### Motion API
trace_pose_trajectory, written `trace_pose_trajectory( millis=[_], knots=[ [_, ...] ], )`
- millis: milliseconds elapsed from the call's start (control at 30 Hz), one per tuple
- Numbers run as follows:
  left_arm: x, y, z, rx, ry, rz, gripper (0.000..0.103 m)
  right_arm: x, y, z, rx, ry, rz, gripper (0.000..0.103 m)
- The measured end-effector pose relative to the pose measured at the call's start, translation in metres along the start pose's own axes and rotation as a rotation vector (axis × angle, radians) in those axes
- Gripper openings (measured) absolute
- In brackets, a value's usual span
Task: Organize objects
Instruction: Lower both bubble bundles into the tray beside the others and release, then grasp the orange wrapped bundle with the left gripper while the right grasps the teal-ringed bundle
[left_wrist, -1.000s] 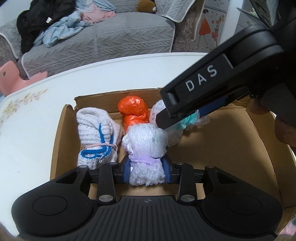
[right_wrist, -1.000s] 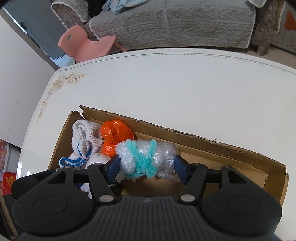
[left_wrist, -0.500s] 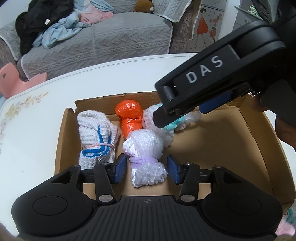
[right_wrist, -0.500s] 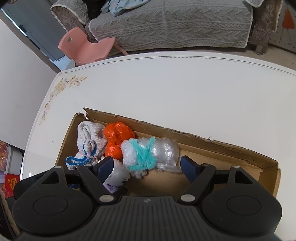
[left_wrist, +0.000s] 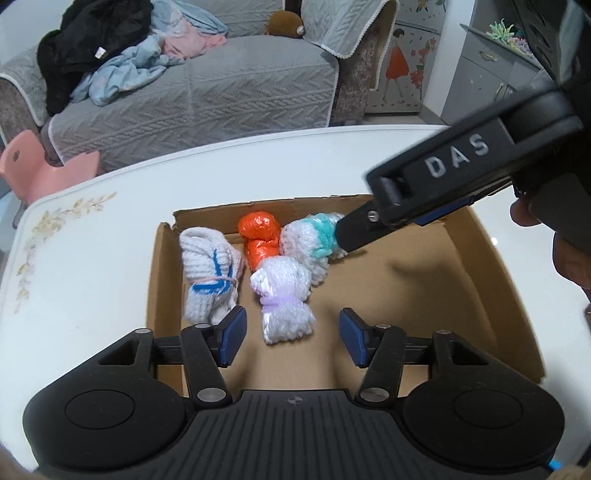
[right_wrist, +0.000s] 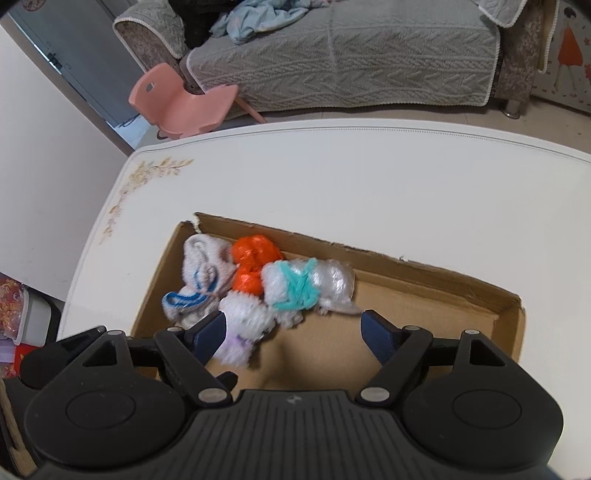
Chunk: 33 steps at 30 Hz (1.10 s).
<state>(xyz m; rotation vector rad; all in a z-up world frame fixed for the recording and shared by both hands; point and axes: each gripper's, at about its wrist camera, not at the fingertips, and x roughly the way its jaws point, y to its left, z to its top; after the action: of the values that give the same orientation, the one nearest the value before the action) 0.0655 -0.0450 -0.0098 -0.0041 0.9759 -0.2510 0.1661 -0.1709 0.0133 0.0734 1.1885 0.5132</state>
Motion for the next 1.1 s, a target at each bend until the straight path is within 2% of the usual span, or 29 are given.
trace_pose_trajectory(
  millis=[100, 200, 300, 400, 533, 667, 767, 867, 1000, 1100],
  knots=[
    [-0.023, 0.0, -0.004, -0.004, -0.003, -0.009, 0.067, -0.016, 0.003, -0.009, -0.003, -0.006, 0.002, 0.078],
    [-0.047, 0.004, -0.011, -0.018, -0.002, -0.025, 0.077, -0.036, 0.009, -0.022, -0.007, -0.027, 0.001, 0.079],
    [-0.074, 0.008, -0.028, -0.009, 0.009, -0.034, 0.083, -0.059, 0.008, -0.041, -0.003, -0.041, 0.002, 0.082],
    [-0.095, 0.009, -0.057, 0.029, 0.054, -0.028, 0.087, -0.078, 0.001, -0.068, 0.006, -0.037, -0.02, 0.085],
    [-0.114, 0.012, -0.115, 0.042, 0.181, -0.036, 0.087, -0.088, -0.019, -0.112, 0.074, -0.01, -0.027, 0.088],
    [-0.118, 0.016, -0.166, 0.038, 0.297, -0.02, 0.087, -0.073, -0.034, -0.148, 0.146, 0.027, -0.079, 0.089],
    [-0.114, 0.017, -0.188, 0.05, 0.332, 0.004, 0.087, -0.063, -0.041, -0.164, 0.193, 0.034, -0.086, 0.089],
    [-0.107, 0.016, -0.197, 0.075, 0.344, 0.02, 0.087, -0.054, -0.047, -0.175, 0.237, 0.033, -0.081, 0.088],
    [-0.1, 0.019, -0.21, 0.085, 0.367, 0.042, 0.087, -0.043, -0.047, -0.181, 0.203, 0.056, -0.183, 0.087],
    [-0.091, 0.022, -0.213, 0.083, 0.38, 0.067, 0.087, -0.039, -0.051, -0.181, 0.209, 0.06, -0.18, 0.086]
  ],
)
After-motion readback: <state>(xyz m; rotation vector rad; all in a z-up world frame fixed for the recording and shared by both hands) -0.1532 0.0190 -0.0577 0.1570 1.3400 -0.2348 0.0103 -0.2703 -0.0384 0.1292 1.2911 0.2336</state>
